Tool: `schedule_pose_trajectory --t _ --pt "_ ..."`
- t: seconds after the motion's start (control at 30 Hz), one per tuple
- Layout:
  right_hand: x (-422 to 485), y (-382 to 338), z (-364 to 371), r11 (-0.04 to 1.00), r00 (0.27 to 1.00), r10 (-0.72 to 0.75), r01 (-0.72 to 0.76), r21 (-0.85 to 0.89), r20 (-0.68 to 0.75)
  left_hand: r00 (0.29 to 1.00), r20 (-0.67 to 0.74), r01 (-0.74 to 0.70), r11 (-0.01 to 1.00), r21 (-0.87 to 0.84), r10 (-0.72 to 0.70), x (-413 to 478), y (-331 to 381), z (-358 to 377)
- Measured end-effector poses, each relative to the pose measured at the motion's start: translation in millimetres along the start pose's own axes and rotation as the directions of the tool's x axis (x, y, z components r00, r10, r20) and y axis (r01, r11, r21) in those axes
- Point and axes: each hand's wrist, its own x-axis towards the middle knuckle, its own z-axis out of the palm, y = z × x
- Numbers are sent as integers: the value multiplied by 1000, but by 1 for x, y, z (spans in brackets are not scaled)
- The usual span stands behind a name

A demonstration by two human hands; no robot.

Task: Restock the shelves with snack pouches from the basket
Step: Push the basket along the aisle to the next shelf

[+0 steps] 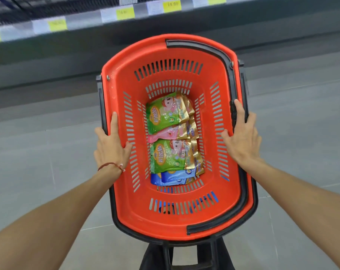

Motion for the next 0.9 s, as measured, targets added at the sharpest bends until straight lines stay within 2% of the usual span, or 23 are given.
schedule_pose_trajectory --t 0.23,0.43,0.67,0.9 --pt "-16 14 -32 998 999 45 -45 32 -5 997 42 -69 997 -23 70 -11 15 -28" --pt "-49 28 -96 989 993 109 -104 105 -38 983 78 -161 984 -78 167 -39 47 -83" --pt "-93 64 -205 968 975 192 -168 188 -114 952 67 -295 955 -43 297 -92 127 -167" --pt "-138 134 -313 930 929 318 -266 254 -191 893 72 -445 896 -4 444 -150 244 -219"
